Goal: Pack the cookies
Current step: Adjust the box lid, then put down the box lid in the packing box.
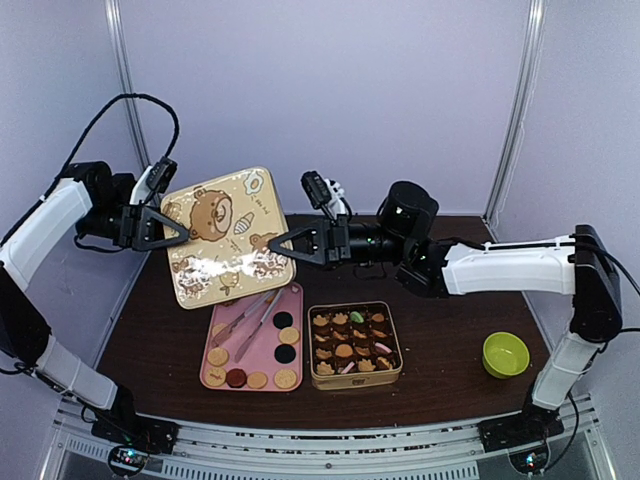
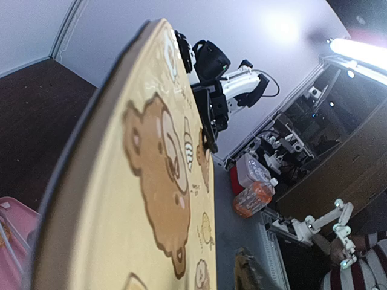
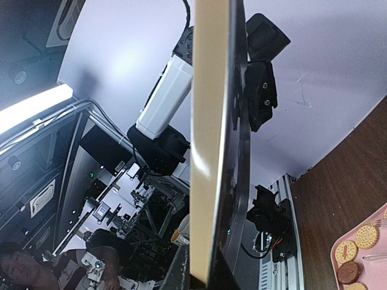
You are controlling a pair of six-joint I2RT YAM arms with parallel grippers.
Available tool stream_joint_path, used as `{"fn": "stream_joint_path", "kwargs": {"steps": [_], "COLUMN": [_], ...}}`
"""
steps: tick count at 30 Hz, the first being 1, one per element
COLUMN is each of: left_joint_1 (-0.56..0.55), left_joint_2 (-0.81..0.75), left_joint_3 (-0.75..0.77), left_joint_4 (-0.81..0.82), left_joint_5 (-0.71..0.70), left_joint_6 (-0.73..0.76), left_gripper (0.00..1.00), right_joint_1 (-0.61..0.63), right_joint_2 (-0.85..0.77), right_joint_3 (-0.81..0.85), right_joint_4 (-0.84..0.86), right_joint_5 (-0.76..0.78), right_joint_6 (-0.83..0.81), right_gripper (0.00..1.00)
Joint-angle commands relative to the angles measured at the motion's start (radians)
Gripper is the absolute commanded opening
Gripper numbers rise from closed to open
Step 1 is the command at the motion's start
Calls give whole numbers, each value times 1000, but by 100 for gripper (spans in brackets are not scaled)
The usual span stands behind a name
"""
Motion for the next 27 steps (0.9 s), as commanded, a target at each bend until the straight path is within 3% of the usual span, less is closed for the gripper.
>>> {"fn": "stream_joint_path", "kwargs": {"steps": [1, 4, 7, 12, 19, 27], "left_joint_1": [-5, -5, -6, -22, -167, -338], "left_joint_2": [-13, -84, -125, -113, -82, 27], "left_joint_3": [24, -36, -57, -67, -142, -191], "left_joint_4": [147, 426, 507, 511, 562, 640], "left_joint_5": [-129, -365, -561, -745, -907, -1009], "left_joint_6": [-158, -438, -509, -452, -392, -339], "left_gripper": [51, 63, 96, 98, 98, 98], "right_joint_1": [-15, -29, -44, -70, -122, -158], "right_joint_2": [-45, -83, -134, -250, -446, -530], "right_joint_3": [-32, -119, -233, -476, -823, -984], "right_joint_4": [-37, -4, 12, 76, 163, 178], "right_joint_5": [54, 87, 116, 178, 292, 351], "right_joint_6": [24, 60, 84, 134, 189, 192], "right_gripper": [0, 0, 0, 0, 0, 0]}}
